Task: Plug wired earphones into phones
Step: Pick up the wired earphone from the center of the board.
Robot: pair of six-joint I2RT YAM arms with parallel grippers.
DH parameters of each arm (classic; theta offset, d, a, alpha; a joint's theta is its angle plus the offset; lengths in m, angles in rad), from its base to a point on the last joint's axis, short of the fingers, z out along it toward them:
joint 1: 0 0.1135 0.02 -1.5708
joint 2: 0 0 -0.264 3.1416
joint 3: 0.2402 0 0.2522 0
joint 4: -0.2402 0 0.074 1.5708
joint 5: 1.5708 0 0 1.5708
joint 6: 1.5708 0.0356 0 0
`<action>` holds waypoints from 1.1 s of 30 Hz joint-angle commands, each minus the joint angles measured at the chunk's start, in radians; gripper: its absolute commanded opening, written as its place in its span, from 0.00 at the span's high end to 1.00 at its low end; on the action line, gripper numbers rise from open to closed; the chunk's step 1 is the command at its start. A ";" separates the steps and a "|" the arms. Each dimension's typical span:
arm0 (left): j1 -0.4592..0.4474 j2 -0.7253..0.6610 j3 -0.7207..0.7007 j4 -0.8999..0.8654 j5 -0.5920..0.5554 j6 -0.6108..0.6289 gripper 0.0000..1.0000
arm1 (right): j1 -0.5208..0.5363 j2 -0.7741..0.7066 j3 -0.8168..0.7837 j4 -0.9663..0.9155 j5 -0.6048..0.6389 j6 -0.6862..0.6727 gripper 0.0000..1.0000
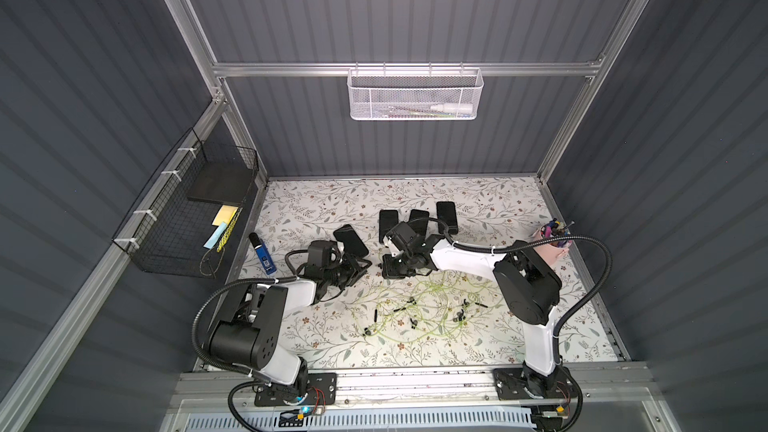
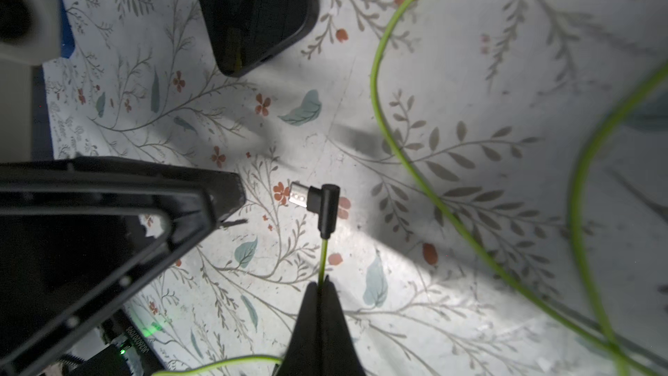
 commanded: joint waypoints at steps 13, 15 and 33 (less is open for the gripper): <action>-0.009 0.046 0.075 -0.017 0.049 0.038 0.80 | -0.008 -0.048 -0.044 0.048 -0.105 0.017 1.00; -0.009 0.041 0.080 -0.039 0.043 0.048 0.80 | -0.008 -0.051 -0.048 0.054 -0.103 0.019 1.00; -0.016 0.017 0.072 -0.026 0.062 0.041 0.86 | -0.018 -0.046 -0.056 0.083 -0.110 0.035 1.00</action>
